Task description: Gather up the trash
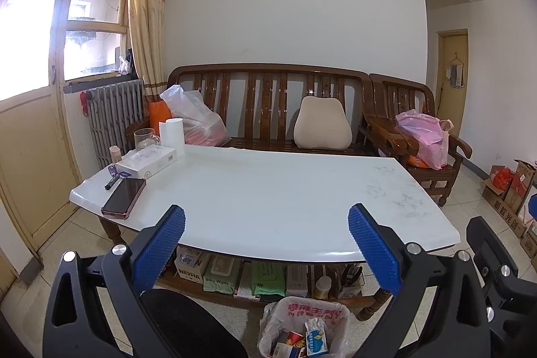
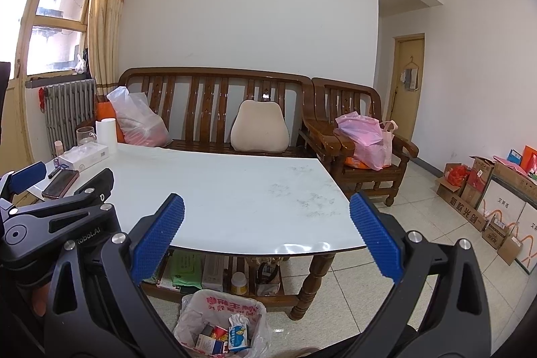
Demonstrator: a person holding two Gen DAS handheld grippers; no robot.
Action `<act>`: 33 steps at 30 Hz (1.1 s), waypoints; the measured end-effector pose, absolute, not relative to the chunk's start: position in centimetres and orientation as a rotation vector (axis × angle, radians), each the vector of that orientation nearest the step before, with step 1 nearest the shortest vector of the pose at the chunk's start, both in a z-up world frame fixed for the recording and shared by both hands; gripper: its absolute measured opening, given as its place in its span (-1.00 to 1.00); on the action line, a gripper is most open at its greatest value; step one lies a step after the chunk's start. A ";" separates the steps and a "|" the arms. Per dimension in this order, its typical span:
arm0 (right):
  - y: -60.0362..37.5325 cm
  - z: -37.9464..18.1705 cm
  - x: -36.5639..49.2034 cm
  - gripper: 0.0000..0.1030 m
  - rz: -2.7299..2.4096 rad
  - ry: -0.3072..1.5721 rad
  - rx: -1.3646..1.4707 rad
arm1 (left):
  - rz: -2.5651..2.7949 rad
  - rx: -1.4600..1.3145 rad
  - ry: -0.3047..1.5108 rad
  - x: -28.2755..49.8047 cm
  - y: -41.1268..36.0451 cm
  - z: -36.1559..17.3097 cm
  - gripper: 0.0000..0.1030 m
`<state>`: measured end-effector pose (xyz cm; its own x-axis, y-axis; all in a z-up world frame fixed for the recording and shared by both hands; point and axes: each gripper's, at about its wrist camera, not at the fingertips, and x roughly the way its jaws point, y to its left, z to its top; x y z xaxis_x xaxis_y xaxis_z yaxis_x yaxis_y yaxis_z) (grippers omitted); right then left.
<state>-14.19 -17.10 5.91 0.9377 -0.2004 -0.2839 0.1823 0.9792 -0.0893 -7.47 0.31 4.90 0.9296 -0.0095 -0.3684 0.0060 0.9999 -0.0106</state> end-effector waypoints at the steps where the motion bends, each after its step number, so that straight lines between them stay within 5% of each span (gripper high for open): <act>1: -17.1 5.8 -14.1 0.87 -0.194 0.297 -0.063 | -0.007 -0.009 0.378 -7.5 0.3 4.9 0.85; 33: -17.7 4.3 -12.1 0.87 -0.183 0.340 -0.053 | -0.011 -0.007 0.435 -5.4 0.2 3.8 0.85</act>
